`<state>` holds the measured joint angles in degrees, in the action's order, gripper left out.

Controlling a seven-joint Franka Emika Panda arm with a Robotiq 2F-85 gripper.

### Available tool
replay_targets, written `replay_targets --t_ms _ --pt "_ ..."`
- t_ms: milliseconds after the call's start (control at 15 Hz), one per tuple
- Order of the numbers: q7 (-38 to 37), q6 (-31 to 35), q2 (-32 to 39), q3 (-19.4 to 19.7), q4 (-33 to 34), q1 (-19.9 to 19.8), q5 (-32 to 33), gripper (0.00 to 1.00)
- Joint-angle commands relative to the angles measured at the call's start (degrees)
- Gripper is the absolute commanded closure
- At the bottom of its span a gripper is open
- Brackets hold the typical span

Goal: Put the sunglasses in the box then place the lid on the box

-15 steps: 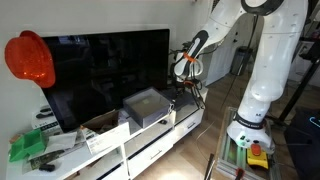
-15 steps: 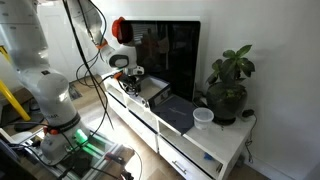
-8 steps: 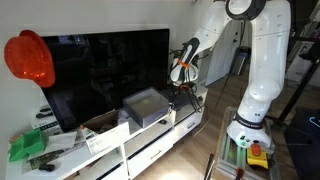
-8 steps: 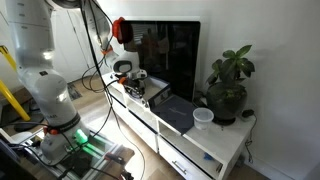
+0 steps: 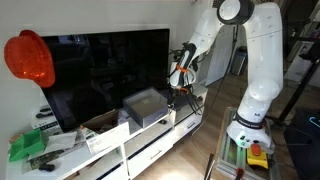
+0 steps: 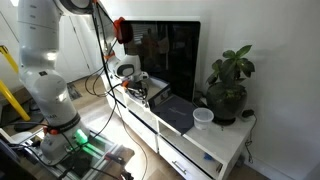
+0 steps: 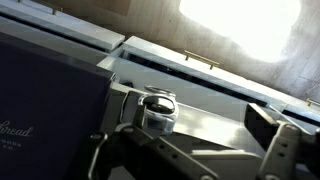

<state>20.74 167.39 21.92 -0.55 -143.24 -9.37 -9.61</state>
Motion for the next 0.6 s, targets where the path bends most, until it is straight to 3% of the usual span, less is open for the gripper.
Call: replay_targets --t_ms 0,333,533 --pt "-1.95 1.35 1.22 0.11 1.33 -0.85 4.29 0.00" --pt "-2.35 1.37 1.63 0.47 2.06 -0.93 6.61 0.26" --pt "-3.12 1.18 1.64 1.40 2.26 -0.33 8.09 0.27"
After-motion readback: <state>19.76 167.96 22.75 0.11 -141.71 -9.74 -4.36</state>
